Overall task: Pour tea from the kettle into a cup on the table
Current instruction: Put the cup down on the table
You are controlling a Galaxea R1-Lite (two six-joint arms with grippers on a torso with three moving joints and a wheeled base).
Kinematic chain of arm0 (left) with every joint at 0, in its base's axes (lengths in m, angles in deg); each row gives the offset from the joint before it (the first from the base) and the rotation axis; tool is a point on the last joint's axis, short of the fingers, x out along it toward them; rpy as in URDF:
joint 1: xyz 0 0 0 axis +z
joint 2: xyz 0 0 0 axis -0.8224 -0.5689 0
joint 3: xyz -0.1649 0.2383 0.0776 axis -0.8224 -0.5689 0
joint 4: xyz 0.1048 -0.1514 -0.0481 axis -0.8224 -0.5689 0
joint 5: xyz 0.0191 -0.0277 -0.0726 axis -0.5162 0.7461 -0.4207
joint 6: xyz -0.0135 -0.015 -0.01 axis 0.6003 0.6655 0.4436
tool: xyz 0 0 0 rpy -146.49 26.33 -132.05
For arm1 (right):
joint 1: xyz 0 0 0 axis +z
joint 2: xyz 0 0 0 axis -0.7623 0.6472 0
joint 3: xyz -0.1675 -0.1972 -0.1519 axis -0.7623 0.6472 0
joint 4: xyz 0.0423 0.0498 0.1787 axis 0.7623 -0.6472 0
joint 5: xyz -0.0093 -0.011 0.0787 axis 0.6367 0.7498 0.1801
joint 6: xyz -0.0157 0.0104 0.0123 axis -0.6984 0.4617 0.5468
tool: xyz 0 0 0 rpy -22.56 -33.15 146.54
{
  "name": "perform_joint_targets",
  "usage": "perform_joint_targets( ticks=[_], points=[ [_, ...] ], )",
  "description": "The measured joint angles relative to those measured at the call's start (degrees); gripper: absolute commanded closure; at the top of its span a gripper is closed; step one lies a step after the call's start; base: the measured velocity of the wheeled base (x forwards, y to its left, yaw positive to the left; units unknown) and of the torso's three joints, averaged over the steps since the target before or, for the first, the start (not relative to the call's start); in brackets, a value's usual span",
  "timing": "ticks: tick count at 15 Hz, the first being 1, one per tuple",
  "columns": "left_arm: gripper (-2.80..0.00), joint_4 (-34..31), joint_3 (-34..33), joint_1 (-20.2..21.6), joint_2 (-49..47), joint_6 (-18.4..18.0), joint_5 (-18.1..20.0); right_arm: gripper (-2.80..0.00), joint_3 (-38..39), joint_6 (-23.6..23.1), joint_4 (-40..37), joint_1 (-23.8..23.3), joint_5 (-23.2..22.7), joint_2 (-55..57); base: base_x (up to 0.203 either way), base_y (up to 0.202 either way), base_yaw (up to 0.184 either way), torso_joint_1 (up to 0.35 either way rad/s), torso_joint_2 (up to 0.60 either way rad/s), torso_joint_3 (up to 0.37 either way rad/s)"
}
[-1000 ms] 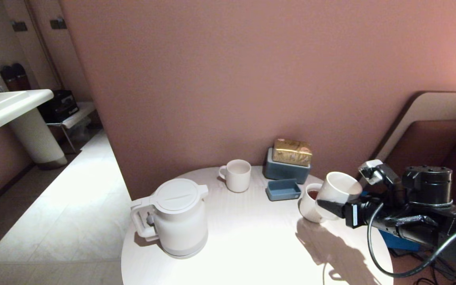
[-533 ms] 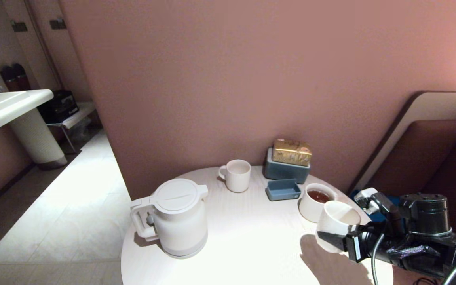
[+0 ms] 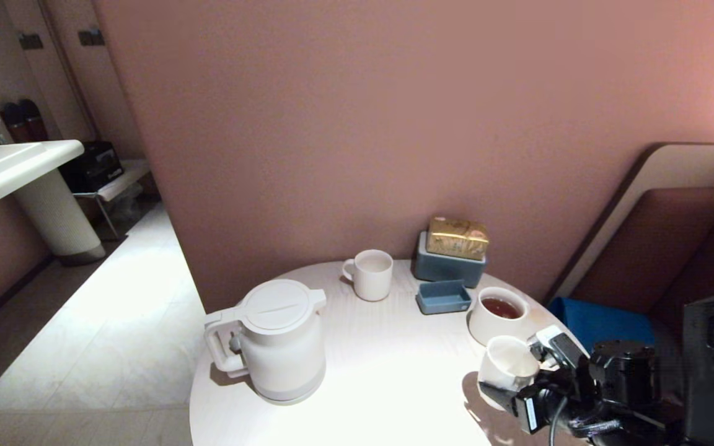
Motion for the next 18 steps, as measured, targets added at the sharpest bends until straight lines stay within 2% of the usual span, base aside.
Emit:
perform_joint_targets(
  ticks=[5, 18],
  points=[
    [0.0, 0.0, 0.0, 0.0, 0.0, 0.0, 0.0, 0.0, -2.1, 0.0, 1.0, 0.6, 1.9, 5.5, 0.0, 0.0, 0.0, 0.0, 0.0, 0.0],
    [0.0, 0.0, 0.0, 0.0, 0.0, 0.0, 0.0, 0.0, -5.5, 0.9, 1.2, 1.0, 2.0, 9.5, 0.0, 0.0, 0.0, 0.0, 0.0, 0.0]
  ],
)
